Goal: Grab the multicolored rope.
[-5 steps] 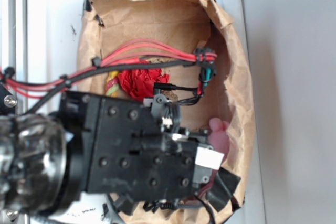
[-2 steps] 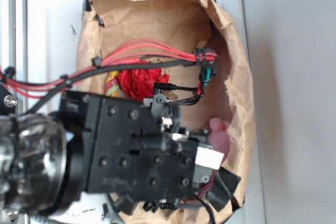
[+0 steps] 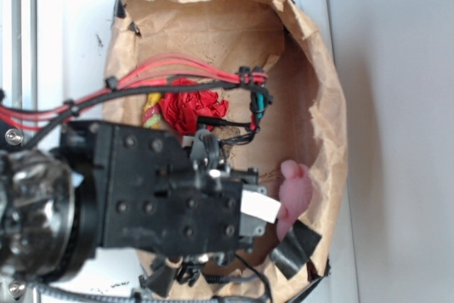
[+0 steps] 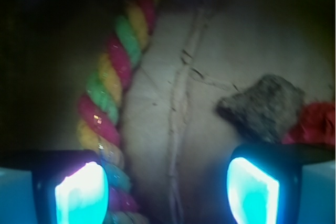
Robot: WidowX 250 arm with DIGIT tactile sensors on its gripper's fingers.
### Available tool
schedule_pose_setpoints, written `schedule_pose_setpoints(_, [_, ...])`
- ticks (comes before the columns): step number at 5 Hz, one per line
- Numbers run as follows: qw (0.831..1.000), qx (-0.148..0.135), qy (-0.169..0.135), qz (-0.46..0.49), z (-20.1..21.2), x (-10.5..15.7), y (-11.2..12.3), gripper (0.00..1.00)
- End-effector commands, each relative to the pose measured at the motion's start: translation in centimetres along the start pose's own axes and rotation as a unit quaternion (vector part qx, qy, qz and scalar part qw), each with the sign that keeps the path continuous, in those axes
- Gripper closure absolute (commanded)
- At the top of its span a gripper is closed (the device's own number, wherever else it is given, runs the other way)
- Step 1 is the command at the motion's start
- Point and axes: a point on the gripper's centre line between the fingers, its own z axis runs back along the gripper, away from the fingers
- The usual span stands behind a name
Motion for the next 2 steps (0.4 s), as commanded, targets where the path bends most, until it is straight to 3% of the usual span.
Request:
schedule_pose_setpoints(1, [1.000,0.020,-0.012,-0.019,-1.6,1.2,-1.1,0.00])
schedule_pose_setpoints(2, [0.999,0.039,-0.006,-0.026,-3.2,1.1,-1.7,0.00])
